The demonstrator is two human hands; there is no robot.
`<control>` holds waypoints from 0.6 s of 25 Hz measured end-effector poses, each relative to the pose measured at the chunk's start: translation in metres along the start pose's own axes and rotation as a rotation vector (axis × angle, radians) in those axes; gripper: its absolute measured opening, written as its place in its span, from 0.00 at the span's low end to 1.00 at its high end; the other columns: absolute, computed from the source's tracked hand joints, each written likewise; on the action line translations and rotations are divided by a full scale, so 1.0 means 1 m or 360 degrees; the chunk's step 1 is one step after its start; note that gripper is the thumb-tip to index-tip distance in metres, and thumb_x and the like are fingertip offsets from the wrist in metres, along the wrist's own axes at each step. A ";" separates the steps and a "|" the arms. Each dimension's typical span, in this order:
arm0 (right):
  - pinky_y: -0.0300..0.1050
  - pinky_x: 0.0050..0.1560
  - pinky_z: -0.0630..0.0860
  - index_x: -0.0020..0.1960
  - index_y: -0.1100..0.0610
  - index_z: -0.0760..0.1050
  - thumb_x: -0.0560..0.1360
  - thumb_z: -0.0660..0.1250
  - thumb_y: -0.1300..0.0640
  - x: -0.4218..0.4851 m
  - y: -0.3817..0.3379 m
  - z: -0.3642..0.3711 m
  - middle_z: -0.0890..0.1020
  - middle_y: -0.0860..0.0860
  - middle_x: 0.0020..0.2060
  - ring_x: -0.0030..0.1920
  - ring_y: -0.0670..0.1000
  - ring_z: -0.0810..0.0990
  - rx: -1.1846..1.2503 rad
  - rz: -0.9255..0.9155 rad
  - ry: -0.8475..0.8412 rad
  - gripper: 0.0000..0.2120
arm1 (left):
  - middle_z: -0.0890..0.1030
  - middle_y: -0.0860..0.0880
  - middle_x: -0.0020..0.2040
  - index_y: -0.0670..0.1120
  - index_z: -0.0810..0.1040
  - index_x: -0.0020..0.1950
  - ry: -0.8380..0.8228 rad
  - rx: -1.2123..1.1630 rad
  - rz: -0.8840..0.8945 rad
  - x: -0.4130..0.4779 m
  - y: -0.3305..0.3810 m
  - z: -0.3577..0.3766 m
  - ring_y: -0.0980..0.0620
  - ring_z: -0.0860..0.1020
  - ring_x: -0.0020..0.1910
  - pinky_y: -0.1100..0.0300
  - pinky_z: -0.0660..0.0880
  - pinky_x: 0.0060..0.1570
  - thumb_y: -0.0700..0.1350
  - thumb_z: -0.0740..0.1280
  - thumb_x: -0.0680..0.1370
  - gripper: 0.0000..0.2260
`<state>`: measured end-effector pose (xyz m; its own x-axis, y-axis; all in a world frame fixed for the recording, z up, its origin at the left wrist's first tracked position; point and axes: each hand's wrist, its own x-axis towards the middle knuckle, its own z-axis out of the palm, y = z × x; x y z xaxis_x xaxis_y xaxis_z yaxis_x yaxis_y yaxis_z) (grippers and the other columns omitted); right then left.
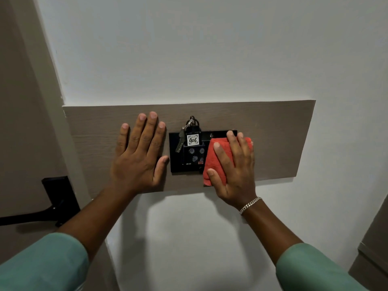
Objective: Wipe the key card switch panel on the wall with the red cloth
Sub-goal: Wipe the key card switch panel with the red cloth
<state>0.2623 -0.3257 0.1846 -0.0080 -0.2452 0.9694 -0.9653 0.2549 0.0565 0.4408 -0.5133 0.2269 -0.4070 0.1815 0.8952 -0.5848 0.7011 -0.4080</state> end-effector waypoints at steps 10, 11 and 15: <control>0.73 0.72 0.61 0.74 0.50 0.64 0.79 0.58 0.46 0.014 0.002 -0.005 0.66 0.60 0.75 0.78 0.62 0.60 0.0039 -0.0003 0.0050 0.25 | 0.53 0.41 0.81 0.41 0.54 0.81 0.0001 -0.0016 -0.0013 0.000 0.001 0.000 0.42 0.50 0.81 0.42 0.48 0.78 0.55 0.55 0.80 0.33; 0.72 0.73 0.60 0.74 0.50 0.64 0.79 0.58 0.46 0.013 0.004 -0.005 0.66 0.60 0.75 0.78 0.62 0.59 0.0057 0.0068 0.0067 0.25 | 0.53 0.41 0.81 0.41 0.54 0.81 0.0000 -0.0017 -0.0014 0.000 0.002 0.000 0.42 0.50 0.81 0.42 0.48 0.78 0.55 0.55 0.80 0.33; 0.68 0.77 0.56 0.77 0.47 0.60 0.81 0.52 0.44 0.027 -0.023 0.010 0.64 0.57 0.77 0.80 0.59 0.57 0.0050 0.0341 0.0174 0.24 | 0.53 0.40 0.81 0.42 0.53 0.81 -0.0021 -0.0025 -0.0006 -0.001 0.000 -0.001 0.43 0.49 0.81 0.42 0.47 0.78 0.55 0.55 0.80 0.33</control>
<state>0.2816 -0.3473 0.2075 -0.1869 -0.0852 0.9787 -0.9523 0.2605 -0.1592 0.4419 -0.5128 0.2261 -0.4142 0.1702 0.8942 -0.5752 0.7125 -0.4020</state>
